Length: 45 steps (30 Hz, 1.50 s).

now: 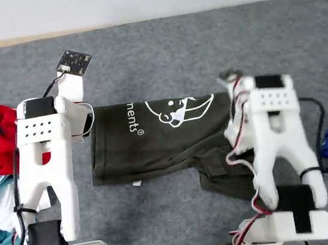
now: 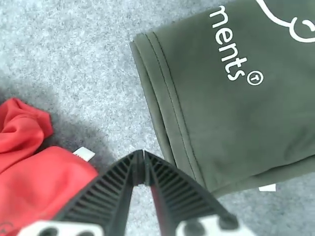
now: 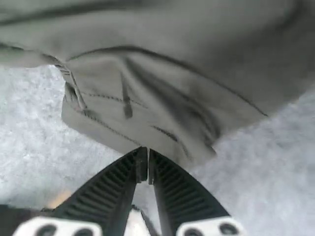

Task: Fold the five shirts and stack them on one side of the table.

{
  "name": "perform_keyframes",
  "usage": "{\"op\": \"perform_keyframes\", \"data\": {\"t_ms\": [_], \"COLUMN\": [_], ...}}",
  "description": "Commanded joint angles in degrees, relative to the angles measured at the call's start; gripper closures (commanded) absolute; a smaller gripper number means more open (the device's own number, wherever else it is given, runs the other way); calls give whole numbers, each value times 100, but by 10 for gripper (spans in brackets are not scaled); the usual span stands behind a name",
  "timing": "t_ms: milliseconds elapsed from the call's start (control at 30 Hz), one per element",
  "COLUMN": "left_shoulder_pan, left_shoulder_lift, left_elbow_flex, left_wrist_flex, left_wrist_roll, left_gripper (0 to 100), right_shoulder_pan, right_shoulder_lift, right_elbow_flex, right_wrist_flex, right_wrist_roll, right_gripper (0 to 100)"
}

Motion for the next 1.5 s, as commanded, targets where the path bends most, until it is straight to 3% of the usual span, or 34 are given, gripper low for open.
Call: {"op": "perform_keyframes", "data": {"t_ms": [0, 433, 633, 1100, 1467], "left_shoulder_pan": [44, 53, 44, 44, 53], "left_shoulder_lift": [-308, -308, -308, -308, -308], "left_elbow_flex": [-198, -198, -207, -215, -426], "left_wrist_flex": [62, 141, 149, 105, 141], "left_wrist_roll": [26, 35, 35, 18, 18], "left_gripper": [994, 994, 994, 994, 994], "right_shoulder_pan": [-233, -690, -655, -646, -673], "right_shoulder_lift": [-409, 84, 813, 769, -1569], "right_elbow_flex": [923, 1284, 1275, 1266, 844], "right_wrist_flex": [-1051, -2545, -1947, -866, 127], "right_wrist_roll": [53, 70, 105, 536, 536], "right_gripper": [988, 988, 988, 988, 988]}}
